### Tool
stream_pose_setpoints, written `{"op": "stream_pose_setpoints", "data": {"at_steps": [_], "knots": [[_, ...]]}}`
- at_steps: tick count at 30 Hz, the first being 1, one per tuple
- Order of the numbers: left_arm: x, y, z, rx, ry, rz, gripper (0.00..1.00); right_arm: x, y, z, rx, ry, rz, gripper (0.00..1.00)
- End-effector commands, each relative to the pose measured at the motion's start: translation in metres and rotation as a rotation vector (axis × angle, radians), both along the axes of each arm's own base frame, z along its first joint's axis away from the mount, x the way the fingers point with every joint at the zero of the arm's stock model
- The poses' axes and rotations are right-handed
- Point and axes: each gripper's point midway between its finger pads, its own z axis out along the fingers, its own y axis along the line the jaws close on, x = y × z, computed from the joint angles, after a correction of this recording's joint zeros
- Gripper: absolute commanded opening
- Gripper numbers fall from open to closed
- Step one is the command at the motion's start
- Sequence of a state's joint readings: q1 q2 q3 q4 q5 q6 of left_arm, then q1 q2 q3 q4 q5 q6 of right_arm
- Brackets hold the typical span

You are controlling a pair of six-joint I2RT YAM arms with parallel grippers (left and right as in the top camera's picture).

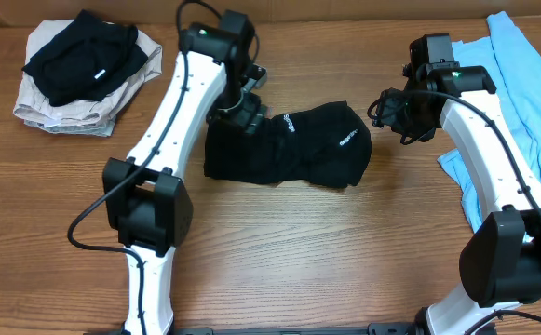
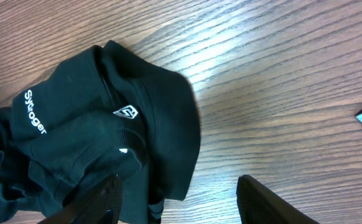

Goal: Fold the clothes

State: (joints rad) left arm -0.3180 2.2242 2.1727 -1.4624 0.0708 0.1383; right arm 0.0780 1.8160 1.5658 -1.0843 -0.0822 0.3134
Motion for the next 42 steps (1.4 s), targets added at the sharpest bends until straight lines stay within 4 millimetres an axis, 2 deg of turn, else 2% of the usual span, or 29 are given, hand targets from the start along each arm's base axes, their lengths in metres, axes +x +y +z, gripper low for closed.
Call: {"op": "stream_pose_setpoints", "data": {"at_steps": [1, 2, 7, 12, 14, 22, 25, 28, 34, 36, 40, 42], "knots": [[-0.002, 0.014, -0.007, 0.014, 0.036, 0.050, 0.11, 0.002, -0.001, 0.007, 0.010, -0.021, -0.004, 0.63], [-0.003, 0.017, -0.011, 0.017, 0.049, 0.069, 0.04, 0.002, -0.001, 0.007, 0.010, -0.021, -0.004, 0.63], [-0.015, 0.021, -0.032, 0.017, 0.117, 0.085, 0.04, 0.002, -0.001, 0.007, 0.010, -0.021, -0.004, 0.62], [-0.027, -0.001, -0.049, -0.035, 0.157, 0.054, 0.04, 0.002, -0.001, 0.007, 0.010, -0.023, -0.004, 0.62], [-0.027, -0.016, -0.055, -0.053, 0.143, 0.048, 0.04, 0.002, -0.001, 0.007, 0.010, -0.023, -0.004, 0.63], [-0.032, -0.066, -0.054, -0.131, 0.109, -0.027, 0.04, 0.002, -0.001, 0.007, 0.010, -0.023, -0.004, 0.63], [-0.038, -0.086, -0.063, -0.138, 0.091, -0.076, 0.04, 0.003, -0.001, 0.007, 0.010, -0.024, -0.004, 0.63], [-0.043, -0.093, -0.079, -0.127, 0.085, -0.080, 0.04, 0.002, -0.001, 0.007, 0.010, -0.021, -0.004, 0.63], [-0.048, -0.090, -0.110, -0.115, 0.084, -0.068, 0.04, 0.001, -0.001, 0.007, 0.011, -0.016, -0.004, 0.63], [-0.048, -0.090, -0.110, -0.116, 0.082, -0.068, 0.04, 0.001, 0.002, 0.007, 0.027, -0.015, 0.000, 0.63], [-0.039, -0.094, -0.088, -0.128, 0.059, -0.068, 0.05, 0.000, 0.011, 0.002, 0.078, 0.005, 0.016, 0.69], [-0.033, -0.097, -0.066, -0.135, 0.041, -0.072, 0.16, -0.002, 0.016, -0.003, 0.106, 0.028, 0.023, 0.75]]}}
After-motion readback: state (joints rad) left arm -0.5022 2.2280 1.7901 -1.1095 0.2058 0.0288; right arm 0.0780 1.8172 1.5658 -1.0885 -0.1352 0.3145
